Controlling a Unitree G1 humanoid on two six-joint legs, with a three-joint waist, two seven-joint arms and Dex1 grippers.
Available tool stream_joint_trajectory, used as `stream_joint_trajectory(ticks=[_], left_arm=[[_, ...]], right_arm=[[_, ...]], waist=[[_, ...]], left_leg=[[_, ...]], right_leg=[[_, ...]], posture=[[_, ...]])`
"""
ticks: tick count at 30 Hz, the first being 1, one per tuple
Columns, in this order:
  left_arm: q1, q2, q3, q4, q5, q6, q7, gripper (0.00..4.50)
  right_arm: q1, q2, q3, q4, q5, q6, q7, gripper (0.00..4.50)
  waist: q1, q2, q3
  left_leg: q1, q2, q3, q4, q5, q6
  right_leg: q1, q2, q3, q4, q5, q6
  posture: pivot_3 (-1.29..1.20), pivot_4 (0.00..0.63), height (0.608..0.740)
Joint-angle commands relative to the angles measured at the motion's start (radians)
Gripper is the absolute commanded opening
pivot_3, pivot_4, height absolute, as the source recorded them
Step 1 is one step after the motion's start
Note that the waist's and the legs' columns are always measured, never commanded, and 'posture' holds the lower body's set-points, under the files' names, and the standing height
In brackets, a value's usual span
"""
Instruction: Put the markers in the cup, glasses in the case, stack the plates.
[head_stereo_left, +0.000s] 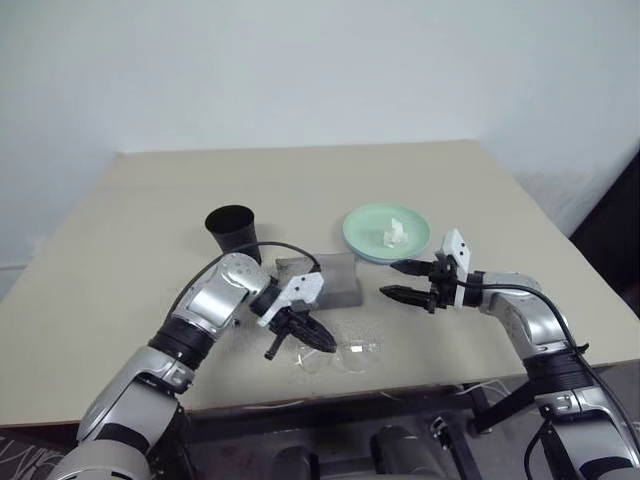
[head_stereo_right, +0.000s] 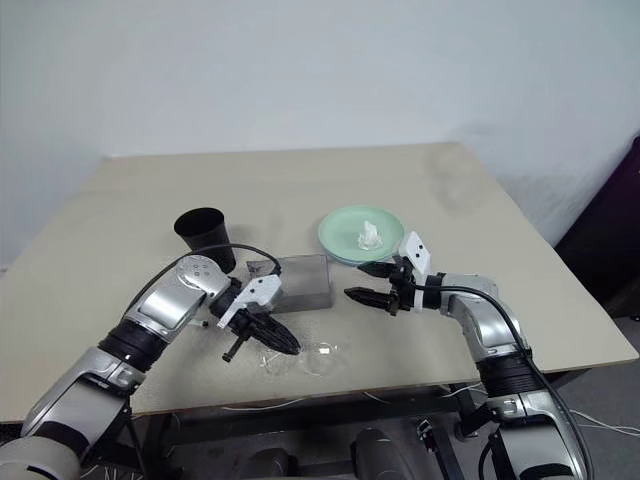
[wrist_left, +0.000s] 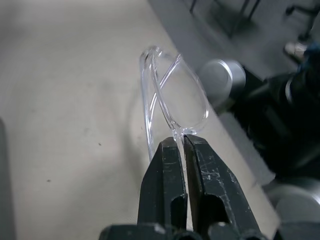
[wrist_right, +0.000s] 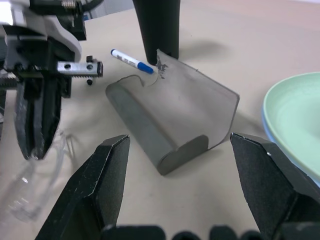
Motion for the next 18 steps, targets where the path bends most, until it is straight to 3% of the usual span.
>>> stream_joint_trajectory(ticks=[1,7,18], left_arm=[[-0.041,0.027,0.044,-0.047,-0.084,0.045,0.000,0.01],[-0.069,0.033,0.091,0.006,-0.058,0.009,0.000,0.01],[-0.272,-0.057,0.160,0.377,0.135,-0.344,0.201,0.01]], right_arm=[[-0.034,-0.007,-0.030,0.003,0.018,-0.022,0.005,3.49],[-0.057,-0.008,-0.042,0.050,0.009,-0.045,-0.006,3.49],[-0.081,-0.012,-0.055,0.100,0.002,-0.079,-0.010,3.49]], waist=[[0.000,0.000,0.000],[0.000,0.000,0.000],[0.016,0.000,0.000]], left_leg=[[0.000,0.000,0.000,0.000,0.000,0.000],[0.000,0.000,0.000,0.000,0.000,0.000],[0.000,0.000,0.000,0.000,0.000,0.000]], right_leg=[[0.000,0.000,0.000,0.000,0.000,0.000],[0.000,0.000,0.000,0.000,0.000,0.000],[0.000,0.000,0.000,0.000,0.000,0.000]], posture=[[0.00,0.000,0.740],[0.00,0.000,0.740],[0.00,0.000,0.740]])
